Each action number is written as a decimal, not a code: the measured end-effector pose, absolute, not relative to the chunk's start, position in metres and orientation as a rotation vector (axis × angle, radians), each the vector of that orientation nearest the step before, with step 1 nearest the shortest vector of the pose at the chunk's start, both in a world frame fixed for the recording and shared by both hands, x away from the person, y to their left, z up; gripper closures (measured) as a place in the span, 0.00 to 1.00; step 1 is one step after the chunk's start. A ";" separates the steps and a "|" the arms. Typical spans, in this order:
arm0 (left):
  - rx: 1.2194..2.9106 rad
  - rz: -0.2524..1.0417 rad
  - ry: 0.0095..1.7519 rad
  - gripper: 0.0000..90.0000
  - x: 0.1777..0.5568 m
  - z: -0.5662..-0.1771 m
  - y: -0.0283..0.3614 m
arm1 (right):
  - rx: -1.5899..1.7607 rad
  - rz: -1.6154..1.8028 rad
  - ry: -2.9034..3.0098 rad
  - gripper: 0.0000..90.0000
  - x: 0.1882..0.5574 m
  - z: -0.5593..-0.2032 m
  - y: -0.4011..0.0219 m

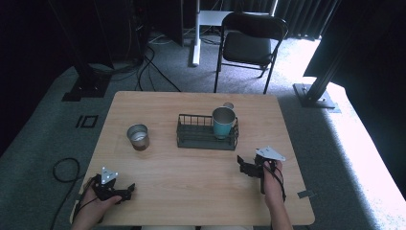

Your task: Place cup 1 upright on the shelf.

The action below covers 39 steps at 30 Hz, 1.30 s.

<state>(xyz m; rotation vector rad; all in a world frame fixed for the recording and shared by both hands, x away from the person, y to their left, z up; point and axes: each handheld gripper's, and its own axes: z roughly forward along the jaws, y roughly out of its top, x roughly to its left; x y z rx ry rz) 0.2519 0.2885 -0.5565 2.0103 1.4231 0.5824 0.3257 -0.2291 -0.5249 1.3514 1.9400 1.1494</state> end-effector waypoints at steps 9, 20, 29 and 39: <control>2.010 0.583 1.423 0.03 0.252 -0.557 0.288 | 1.391 1.104 1.980 0.15 0.318 -0.538 -0.240; 2.010 0.583 1.423 0.03 0.252 -0.557 0.288 | 1.396 1.051 2.026 0.14 0.306 -0.546 -0.257; 2.010 0.583 1.423 0.03 0.252 -0.557 0.289 | 1.358 1.008 2.094 0.14 0.298 -0.553 -0.272; 2.011 0.582 1.423 0.03 0.252 -0.557 0.289 | 1.292 0.950 2.166 0.14 0.291 -0.557 -0.281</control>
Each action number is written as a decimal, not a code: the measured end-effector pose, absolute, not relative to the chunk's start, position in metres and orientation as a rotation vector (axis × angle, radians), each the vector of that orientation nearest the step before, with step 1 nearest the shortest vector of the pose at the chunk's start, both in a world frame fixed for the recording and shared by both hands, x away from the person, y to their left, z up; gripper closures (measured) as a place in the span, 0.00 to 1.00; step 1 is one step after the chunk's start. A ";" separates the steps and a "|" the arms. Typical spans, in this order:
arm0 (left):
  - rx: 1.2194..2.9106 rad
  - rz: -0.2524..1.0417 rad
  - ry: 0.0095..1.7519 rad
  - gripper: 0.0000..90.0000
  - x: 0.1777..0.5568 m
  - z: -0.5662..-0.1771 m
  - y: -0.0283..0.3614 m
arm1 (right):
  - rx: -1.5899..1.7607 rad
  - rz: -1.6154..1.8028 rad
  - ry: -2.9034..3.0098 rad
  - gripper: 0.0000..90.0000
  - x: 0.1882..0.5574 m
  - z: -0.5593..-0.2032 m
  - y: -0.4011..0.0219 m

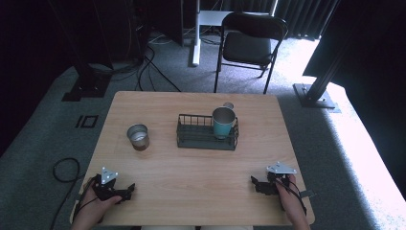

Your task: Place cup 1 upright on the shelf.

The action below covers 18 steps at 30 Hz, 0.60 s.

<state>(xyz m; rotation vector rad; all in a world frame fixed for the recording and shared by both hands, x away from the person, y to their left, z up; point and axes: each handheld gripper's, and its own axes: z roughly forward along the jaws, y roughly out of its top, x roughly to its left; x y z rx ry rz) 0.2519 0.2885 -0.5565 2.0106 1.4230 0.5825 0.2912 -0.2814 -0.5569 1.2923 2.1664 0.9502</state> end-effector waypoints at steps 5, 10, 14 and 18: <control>2.010 0.582 1.423 0.03 0.252 -0.557 0.288 | 1.281 0.936 2.194 0.13 0.287 -0.558 -0.288; 2.010 0.583 1.423 0.03 0.252 -0.557 0.288 | 1.278 0.936 2.195 0.13 0.285 -0.558 -0.292; 2.010 0.583 1.423 0.03 0.252 -0.557 0.288 | 1.232 0.975 2.273 0.12 0.284 -0.558 -0.289; 2.010 0.583 1.423 0.03 0.252 -0.557 0.288 | 1.245 0.975 2.271 0.12 0.285 -0.558 -0.289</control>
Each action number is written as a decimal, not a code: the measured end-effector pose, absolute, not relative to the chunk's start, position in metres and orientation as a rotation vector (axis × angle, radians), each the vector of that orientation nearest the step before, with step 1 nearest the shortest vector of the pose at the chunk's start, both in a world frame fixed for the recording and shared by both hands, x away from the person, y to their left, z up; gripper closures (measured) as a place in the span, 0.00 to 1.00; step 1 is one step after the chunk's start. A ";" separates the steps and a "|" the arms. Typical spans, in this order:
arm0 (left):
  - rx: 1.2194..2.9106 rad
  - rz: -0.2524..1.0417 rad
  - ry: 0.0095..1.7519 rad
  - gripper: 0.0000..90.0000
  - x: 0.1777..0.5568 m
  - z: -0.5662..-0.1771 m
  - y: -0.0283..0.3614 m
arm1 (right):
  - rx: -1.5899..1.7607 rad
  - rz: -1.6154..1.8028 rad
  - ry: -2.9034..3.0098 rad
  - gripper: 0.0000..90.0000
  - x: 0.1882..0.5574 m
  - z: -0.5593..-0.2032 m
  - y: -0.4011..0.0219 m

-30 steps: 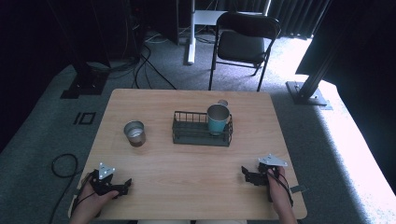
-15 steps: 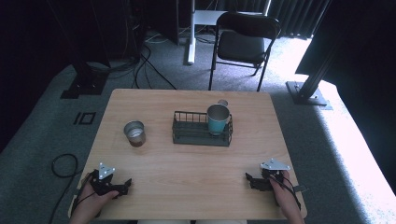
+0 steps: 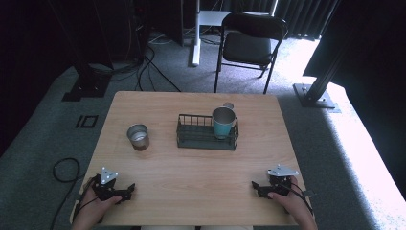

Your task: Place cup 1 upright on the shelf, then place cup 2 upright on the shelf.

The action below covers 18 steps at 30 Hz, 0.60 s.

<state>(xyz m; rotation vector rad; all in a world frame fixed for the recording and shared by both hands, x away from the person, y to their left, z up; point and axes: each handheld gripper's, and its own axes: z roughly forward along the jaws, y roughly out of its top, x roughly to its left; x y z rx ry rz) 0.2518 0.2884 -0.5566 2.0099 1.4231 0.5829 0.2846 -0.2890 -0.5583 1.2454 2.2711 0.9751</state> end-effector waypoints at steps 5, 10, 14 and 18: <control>2.010 0.583 1.423 0.03 0.252 -0.557 0.288 | 1.245 0.976 2.270 0.12 0.285 -0.558 -0.289; 2.010 0.583 1.423 0.03 0.252 -0.557 0.288 | 1.245 0.976 2.270 0.12 0.285 -0.558 -0.289; 2.011 0.582 1.423 0.03 0.252 -0.556 0.289 | 1.246 0.976 2.270 0.12 0.285 -0.558 -0.289; 2.016 0.578 1.415 0.03 0.251 -0.556 0.289 | 1.247 0.976 2.270 0.12 0.285 -0.558 -0.289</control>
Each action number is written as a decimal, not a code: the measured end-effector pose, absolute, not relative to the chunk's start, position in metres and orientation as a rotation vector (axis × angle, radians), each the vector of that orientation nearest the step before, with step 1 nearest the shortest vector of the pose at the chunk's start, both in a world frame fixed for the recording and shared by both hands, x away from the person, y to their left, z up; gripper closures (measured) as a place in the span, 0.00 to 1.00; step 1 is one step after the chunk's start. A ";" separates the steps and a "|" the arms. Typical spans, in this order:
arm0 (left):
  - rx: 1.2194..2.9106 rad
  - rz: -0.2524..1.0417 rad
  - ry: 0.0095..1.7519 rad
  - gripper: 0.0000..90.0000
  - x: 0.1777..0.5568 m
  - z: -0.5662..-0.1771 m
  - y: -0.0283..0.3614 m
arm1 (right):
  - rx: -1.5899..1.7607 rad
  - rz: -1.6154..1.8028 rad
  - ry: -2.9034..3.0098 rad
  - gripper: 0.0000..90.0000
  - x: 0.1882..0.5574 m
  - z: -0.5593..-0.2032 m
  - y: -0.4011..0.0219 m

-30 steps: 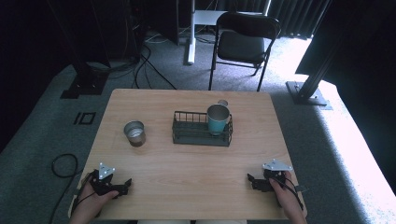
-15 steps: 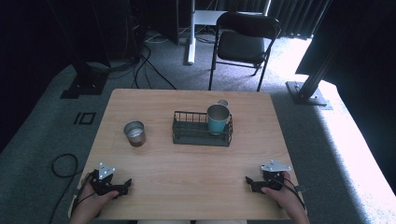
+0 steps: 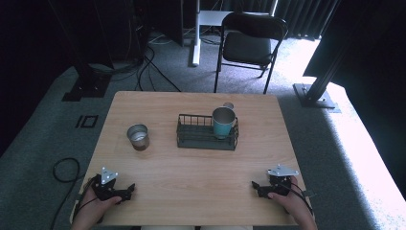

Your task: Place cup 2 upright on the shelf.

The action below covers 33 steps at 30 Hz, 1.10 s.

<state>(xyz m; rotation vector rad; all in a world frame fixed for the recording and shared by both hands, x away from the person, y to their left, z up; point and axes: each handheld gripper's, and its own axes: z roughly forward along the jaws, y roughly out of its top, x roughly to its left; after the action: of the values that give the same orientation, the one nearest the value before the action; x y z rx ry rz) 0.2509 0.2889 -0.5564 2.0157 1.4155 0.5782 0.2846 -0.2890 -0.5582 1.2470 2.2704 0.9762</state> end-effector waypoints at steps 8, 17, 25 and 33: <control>2.043 0.559 1.346 0.06 0.248 -0.556 0.291 | 1.247 0.976 2.270 0.12 0.285 -0.558 -0.289; 2.037 0.550 1.295 0.06 0.250 -0.555 0.290 | 1.246 0.976 2.270 0.12 0.285 -0.558 -0.289; 2.005 0.567 1.279 0.06 0.255 -0.551 0.289 | 1.245 0.975 2.271 0.12 0.285 -0.558 -0.289; 1.966 0.589 1.284 0.06 0.265 -0.544 0.287 | 1.246 0.976 2.270 0.12 0.285 -0.558 -0.289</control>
<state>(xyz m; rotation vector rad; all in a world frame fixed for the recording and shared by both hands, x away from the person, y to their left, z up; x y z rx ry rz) 0.2649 0.2869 -0.5443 1.9656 1.2839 0.5888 0.2846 -0.2891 -0.5583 1.2458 2.2703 0.9762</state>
